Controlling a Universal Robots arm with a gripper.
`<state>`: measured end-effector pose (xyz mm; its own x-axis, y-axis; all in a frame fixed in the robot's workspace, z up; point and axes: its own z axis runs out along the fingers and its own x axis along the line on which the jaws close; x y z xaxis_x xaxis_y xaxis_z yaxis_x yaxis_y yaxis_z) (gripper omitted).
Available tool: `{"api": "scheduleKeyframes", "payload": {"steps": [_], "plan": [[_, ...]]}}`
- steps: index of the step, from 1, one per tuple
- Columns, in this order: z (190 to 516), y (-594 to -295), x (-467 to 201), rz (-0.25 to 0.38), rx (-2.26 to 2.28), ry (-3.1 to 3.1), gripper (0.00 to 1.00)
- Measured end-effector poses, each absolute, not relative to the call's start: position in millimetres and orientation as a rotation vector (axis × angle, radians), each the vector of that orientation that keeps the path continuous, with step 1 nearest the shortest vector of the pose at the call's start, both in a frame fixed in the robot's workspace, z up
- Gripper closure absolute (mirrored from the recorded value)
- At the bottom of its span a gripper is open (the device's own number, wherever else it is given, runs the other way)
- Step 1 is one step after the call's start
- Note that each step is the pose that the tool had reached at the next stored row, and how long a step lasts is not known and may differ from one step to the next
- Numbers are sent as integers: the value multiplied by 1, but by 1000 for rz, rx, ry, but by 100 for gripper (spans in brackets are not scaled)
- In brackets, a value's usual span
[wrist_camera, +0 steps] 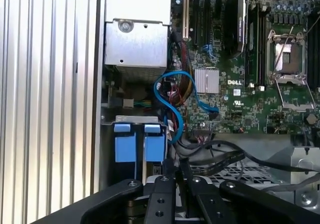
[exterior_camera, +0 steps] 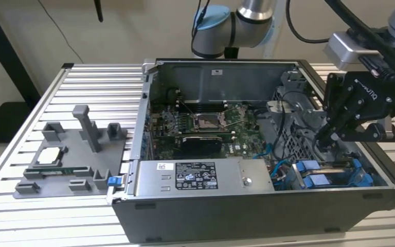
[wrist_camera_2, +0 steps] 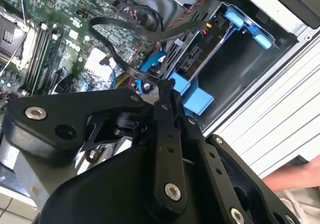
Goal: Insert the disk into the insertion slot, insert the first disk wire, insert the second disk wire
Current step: 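Insert the second disk wire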
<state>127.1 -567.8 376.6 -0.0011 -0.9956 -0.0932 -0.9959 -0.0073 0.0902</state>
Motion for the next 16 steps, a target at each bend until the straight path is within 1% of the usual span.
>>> {"api": "scheduleKeyframes", "payload": {"steps": [16], "plan": [[374,-568,127,203,-2219,2212,100]]}}
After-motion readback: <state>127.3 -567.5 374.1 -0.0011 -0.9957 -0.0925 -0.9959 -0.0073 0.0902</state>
